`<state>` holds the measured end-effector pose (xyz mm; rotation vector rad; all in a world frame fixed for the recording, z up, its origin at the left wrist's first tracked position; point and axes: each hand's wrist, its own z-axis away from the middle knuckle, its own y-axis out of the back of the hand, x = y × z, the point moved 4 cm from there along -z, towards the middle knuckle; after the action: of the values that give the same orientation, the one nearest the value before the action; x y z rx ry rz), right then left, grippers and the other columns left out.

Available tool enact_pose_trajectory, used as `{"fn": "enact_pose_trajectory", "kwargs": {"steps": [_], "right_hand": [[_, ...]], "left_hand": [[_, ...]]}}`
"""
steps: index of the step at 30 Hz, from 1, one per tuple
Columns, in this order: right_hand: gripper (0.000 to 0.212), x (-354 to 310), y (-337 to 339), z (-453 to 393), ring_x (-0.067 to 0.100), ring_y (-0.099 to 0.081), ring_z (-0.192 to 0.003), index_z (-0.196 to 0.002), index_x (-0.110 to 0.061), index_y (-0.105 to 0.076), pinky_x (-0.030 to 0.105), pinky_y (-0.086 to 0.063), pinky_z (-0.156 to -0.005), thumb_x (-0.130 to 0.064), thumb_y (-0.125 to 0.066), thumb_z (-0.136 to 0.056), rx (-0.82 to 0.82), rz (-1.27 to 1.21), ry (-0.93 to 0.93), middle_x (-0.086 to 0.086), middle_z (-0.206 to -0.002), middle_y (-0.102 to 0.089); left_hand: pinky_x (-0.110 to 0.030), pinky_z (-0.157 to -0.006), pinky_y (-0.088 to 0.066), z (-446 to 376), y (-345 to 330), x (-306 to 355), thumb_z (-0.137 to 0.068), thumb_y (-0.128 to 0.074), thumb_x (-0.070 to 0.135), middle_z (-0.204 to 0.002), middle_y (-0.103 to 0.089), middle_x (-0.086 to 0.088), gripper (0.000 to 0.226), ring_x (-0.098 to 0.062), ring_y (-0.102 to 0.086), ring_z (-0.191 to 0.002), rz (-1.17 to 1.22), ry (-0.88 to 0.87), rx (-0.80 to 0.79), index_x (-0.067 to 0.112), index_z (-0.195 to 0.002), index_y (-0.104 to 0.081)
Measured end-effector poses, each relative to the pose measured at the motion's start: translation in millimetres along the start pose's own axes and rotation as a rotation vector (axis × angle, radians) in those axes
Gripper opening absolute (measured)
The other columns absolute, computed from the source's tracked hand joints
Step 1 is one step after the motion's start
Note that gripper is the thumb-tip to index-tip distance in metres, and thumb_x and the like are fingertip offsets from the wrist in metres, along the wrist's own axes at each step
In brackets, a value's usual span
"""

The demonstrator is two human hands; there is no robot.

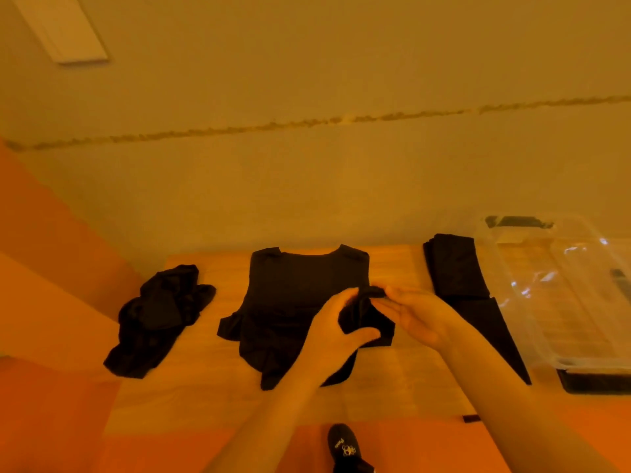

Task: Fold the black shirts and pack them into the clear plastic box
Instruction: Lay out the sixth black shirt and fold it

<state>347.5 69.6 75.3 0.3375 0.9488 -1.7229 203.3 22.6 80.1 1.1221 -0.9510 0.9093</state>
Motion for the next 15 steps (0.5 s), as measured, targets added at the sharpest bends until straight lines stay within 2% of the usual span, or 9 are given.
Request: {"fn": "enact_pose_trajectory", "kwargs": {"steps": [2,4,6,8,10,12,13,15], "right_hand": [[0.024,-9,-6,5,0.023,-0.062,-0.101,-0.109,-0.003,-0.060,0.026,-0.056,-0.074,0.003,-0.048,-0.089,-0.036,0.024,-0.010,0.017,-0.108,-0.065],[0.024,-19,-11,11,0.022,-0.064,-0.096,-0.107,-0.002,-0.061,0.024,-0.056,-0.071,0.005,-0.048,-0.089,-0.042,0.064,0.015,0.016,-0.104,-0.066],[0.018,-28,-15,14,0.022,-0.065,-0.090,-0.102,0.000,-0.063,0.024,-0.057,-0.067,0.003,-0.051,-0.089,-0.005,0.071,0.063,0.017,-0.096,-0.067],[0.009,-35,-18,18,0.020,-0.066,-0.078,-0.090,-0.001,-0.064,0.023,-0.057,-0.060,-0.001,-0.055,-0.088,0.058,0.116,0.099,0.015,-0.084,-0.067],[0.007,-44,-17,22,0.016,-0.062,-0.064,-0.082,-0.006,-0.062,0.020,-0.054,-0.054,-0.008,-0.059,-0.088,0.106,0.332,0.183,0.011,-0.074,-0.064],[0.009,-55,-16,26,0.011,-0.052,-0.060,-0.079,-0.011,-0.064,0.014,-0.046,-0.055,-0.015,-0.061,-0.087,0.114,0.626,0.351,0.003,-0.069,-0.057],[0.004,-60,-19,29,0.008,-0.049,-0.063,-0.083,-0.017,-0.065,0.011,-0.042,-0.057,-0.016,-0.063,-0.086,0.086,0.761,0.439,-0.001,-0.072,-0.056],[0.020,-66,-28,32,0.004,-0.051,-0.079,-0.092,-0.031,-0.064,0.012,-0.041,-0.069,-0.015,-0.068,-0.082,-0.034,0.944,0.556,-0.008,-0.091,-0.058]], "left_hand": [[0.001,-0.081,-0.035,-12,0,18,-0.079,-0.072,0.022,-0.109,-0.043,0.033,0.052,0.019,-0.043,-0.100,0.009,-0.060,0.082,0.033,-0.124,-0.048],[-0.006,-0.081,-0.042,-18,4,30,-0.081,-0.070,0.018,-0.100,-0.054,0.028,0.033,0.016,-0.052,-0.092,0.030,-0.118,0.150,0.040,-0.103,-0.057],[-0.016,-0.079,-0.049,-26,9,38,-0.082,-0.068,0.016,-0.089,-0.065,0.016,0.026,0.005,-0.061,-0.087,0.080,-0.134,0.185,0.041,-0.088,-0.062],[-0.028,-0.075,-0.051,-31,11,45,-0.083,-0.067,0.017,-0.083,-0.070,0.000,0.017,-0.012,-0.066,-0.081,0.094,-0.105,0.197,0.033,-0.079,-0.068],[-0.032,-0.072,-0.050,-36,14,50,-0.086,-0.064,0.016,-0.080,-0.069,-0.007,0.018,-0.019,-0.064,-0.076,0.107,-0.045,0.204,0.028,-0.074,-0.067],[-0.031,-0.072,-0.046,-39,15,54,-0.089,-0.060,0.018,-0.081,-0.067,-0.006,0.017,-0.019,-0.062,-0.079,0.150,0.021,0.160,0.026,-0.076,-0.068],[-0.033,-0.074,-0.046,-41,15,55,-0.090,-0.058,0.020,-0.084,-0.067,-0.007,0.016,-0.021,-0.062,-0.082,0.177,0.045,0.120,0.024,-0.079,-0.068],[-0.034,-0.075,-0.044,-45,18,63,-0.092,-0.056,0.023,-0.087,-0.065,-0.011,0.017,-0.022,-0.061,-0.083,0.186,0.061,0.038,0.020,-0.082,-0.069]]}}
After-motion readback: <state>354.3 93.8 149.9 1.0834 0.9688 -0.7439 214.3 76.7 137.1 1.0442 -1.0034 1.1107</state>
